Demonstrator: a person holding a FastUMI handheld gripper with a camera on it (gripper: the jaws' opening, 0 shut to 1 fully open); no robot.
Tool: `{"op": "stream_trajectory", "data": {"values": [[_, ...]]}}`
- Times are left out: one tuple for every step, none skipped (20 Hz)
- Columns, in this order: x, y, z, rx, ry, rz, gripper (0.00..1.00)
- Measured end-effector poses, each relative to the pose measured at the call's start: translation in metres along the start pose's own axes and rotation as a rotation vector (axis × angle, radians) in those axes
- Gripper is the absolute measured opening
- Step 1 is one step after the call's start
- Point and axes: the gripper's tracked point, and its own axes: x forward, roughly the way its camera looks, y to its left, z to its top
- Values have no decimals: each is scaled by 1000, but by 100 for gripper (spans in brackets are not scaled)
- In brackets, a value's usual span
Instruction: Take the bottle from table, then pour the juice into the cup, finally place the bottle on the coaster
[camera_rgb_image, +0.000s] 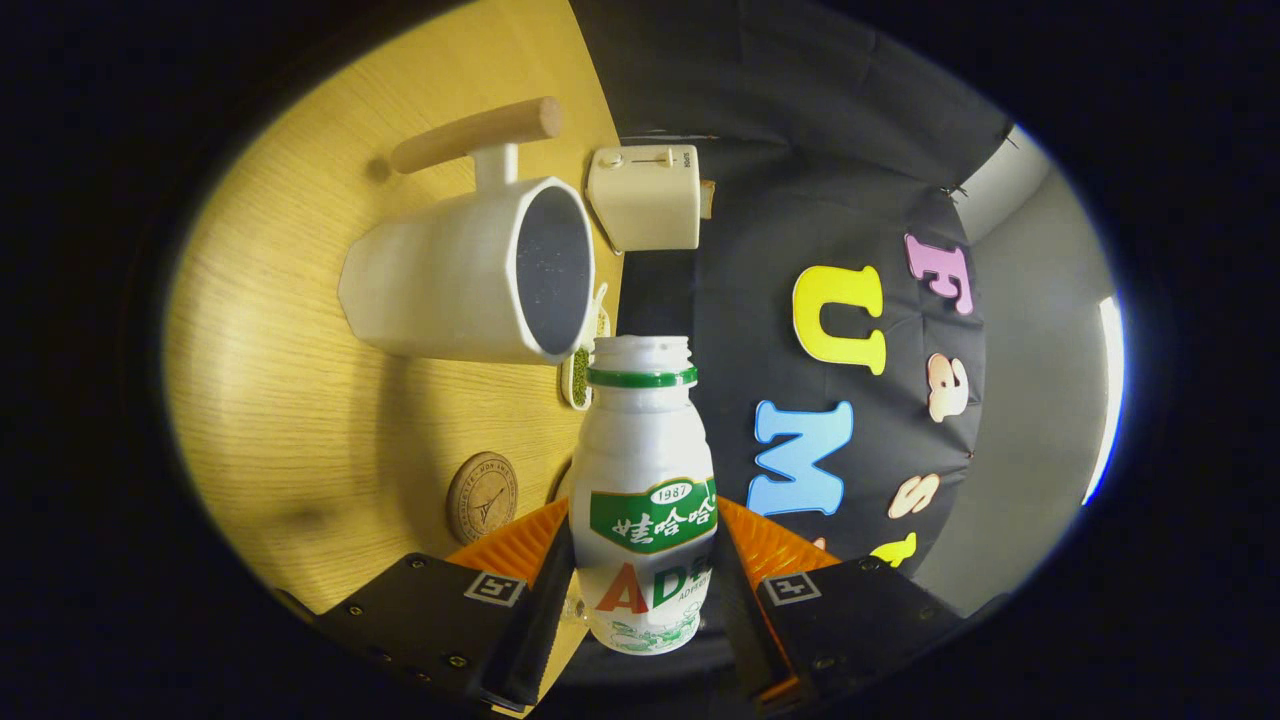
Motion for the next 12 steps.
{"op": "stream_trajectory", "data": {"values": [[0, -2, 0, -14, 1, -6, 71], [0, -1, -1, -26, 1, -11, 71], [-1, -2, -1, -34, 0, -15, 71], [0, -2, 0, -38, -1, -13, 71], [0, -2, 0, -42, 0, -10, 71], [0, -3, 1, -48, 0, -11, 71], [1, -5, 1, -52, -1, -16, 71], [1, -5, 1, -56, 0, -18, 71], [1, -6, 0, -58, 0, -18, 71], [1, -6, 1, -59, -1, -19, 71], [1, -6, 2, -62, -3, -19, 71], [1, -7, 3, -68, -3, -20, 71]]}}
